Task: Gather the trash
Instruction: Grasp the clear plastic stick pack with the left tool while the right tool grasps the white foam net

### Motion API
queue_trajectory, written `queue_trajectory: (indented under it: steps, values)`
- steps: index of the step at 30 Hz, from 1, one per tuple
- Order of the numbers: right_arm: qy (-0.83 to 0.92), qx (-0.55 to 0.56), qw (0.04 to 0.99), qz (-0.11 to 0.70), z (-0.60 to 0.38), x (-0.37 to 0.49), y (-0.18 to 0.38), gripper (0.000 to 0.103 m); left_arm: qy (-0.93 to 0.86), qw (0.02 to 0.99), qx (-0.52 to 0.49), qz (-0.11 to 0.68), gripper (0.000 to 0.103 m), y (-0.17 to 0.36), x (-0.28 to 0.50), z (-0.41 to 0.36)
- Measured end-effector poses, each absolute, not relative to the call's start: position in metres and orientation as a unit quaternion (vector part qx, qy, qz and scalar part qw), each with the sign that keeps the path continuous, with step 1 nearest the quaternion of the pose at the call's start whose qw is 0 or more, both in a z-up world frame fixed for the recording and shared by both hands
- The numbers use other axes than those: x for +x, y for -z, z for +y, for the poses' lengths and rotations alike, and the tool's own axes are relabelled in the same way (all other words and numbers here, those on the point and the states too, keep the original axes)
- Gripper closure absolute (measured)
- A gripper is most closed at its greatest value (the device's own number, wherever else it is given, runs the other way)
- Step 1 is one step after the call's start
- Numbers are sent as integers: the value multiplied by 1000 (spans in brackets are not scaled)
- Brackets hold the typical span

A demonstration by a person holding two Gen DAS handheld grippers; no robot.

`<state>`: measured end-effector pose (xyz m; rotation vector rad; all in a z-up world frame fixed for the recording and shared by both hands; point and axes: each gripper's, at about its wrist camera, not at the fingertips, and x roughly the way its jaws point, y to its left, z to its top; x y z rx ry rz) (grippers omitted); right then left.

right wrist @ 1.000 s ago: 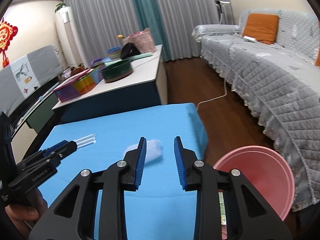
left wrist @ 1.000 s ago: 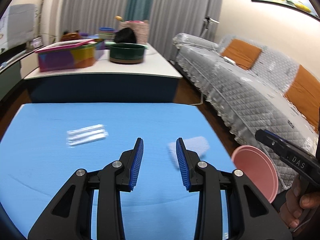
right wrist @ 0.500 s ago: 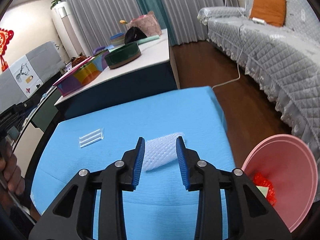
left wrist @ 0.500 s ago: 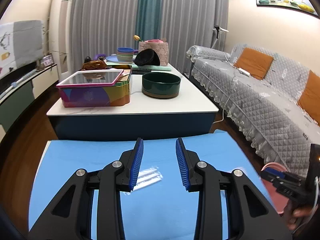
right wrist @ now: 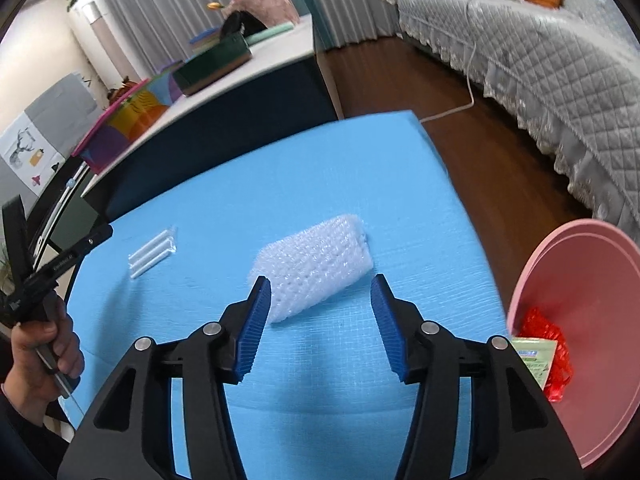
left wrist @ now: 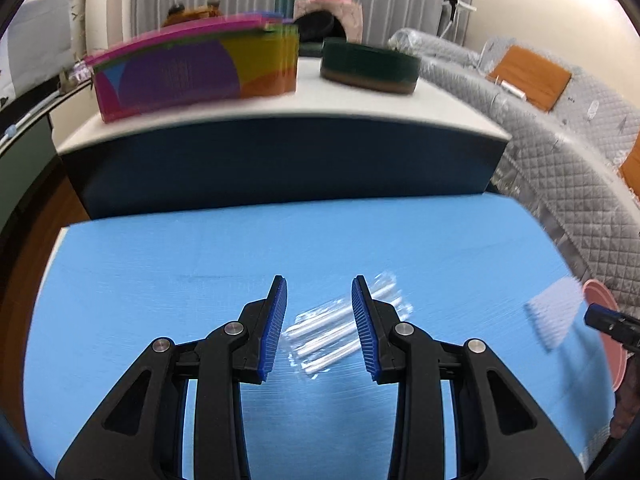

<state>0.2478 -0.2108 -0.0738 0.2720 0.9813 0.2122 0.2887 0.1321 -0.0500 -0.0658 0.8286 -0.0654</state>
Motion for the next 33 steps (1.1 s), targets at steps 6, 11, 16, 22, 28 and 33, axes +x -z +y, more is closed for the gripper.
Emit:
queue_trajectory:
  steps: [6, 11, 16, 22, 28, 33]
  values:
    - [-99, 138, 860, 482, -205, 260, 85, 48, 29, 904, -36, 425, 51, 70, 304, 136]
    - [-96, 134, 858, 486, -200, 266, 90, 48, 35, 890, -41, 452, 47, 85, 312, 135]
    - [-99, 125, 858, 488, -195, 267, 91, 50, 57, 885, -30, 461, 48, 90, 305, 123]
    - [-106, 119, 857, 490, -197, 267, 92, 77, 93, 879, -6, 468, 68, 88, 297, 101]
    - [-118, 116, 864, 475, -202, 260, 80, 102, 98, 876, 19, 472, 97, 85, 285, 84]
    - [-124, 114, 873, 457, -208, 248, 63, 103, 94, 882, 13, 461, 98, 70, 276, 84]
